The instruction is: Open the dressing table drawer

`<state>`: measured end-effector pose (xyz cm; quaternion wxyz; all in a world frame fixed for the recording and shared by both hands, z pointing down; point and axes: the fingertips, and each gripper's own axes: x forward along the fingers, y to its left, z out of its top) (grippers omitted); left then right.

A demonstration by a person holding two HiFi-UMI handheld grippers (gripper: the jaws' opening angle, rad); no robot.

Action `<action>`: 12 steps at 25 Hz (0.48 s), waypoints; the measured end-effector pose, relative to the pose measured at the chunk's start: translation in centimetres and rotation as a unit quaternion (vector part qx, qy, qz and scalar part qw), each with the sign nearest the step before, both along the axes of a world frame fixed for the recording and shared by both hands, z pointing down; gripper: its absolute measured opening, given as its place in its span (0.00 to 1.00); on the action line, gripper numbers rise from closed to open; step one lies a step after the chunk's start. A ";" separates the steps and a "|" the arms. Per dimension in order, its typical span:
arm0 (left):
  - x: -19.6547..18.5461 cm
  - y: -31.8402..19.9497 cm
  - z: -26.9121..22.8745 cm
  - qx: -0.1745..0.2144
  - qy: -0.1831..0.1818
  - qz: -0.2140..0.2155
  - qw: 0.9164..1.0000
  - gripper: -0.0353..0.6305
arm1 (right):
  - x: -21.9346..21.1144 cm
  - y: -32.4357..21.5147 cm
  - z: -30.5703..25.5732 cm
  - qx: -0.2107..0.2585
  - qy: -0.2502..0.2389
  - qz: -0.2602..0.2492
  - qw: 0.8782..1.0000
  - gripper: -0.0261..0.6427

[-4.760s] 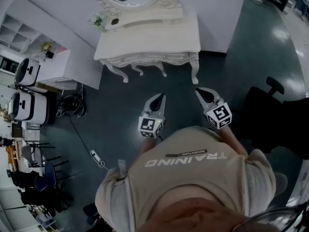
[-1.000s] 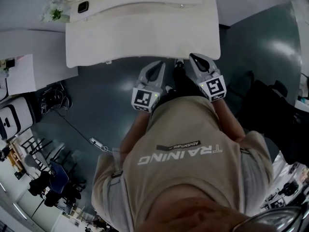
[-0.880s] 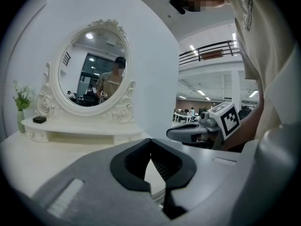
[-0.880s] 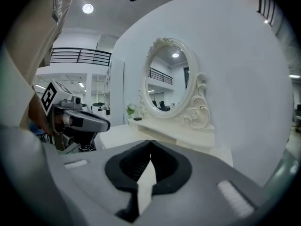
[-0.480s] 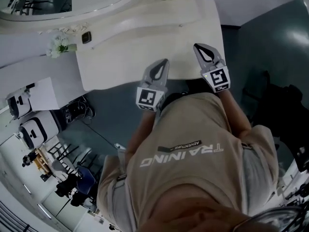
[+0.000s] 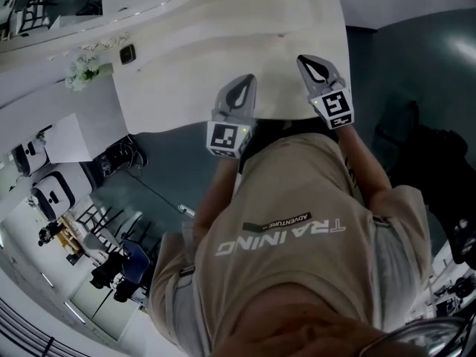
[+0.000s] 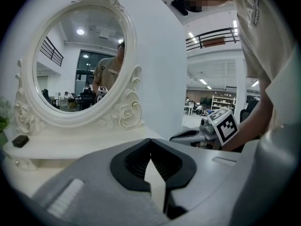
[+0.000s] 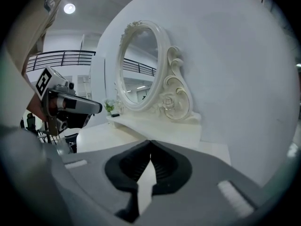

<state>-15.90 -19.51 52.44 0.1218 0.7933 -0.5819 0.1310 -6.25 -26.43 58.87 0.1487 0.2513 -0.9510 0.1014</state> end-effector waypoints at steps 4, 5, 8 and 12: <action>-1.5 0.2 0.6 -0.008 0.004 0.005 1.000 0.06 | -1.0 -0.7 1.6 -0.034 0.007 0.038 0.999 0.05; -2.1 0.1 0.9 -0.007 0.006 0.009 1.000 0.06 | -1.5 -0.9 2.0 -0.034 0.012 0.043 0.998 0.05; -3.8 0.2 1.8 -0.010 0.022 0.019 1.000 0.06 | -3.8 -1.1 3.4 -0.037 0.032 0.050 0.998 0.05; -5.2 0.1 1.9 -0.005 0.033 0.039 0.999 0.06 | -5.5 -1.9 4.5 -0.039 0.056 0.078 0.995 0.07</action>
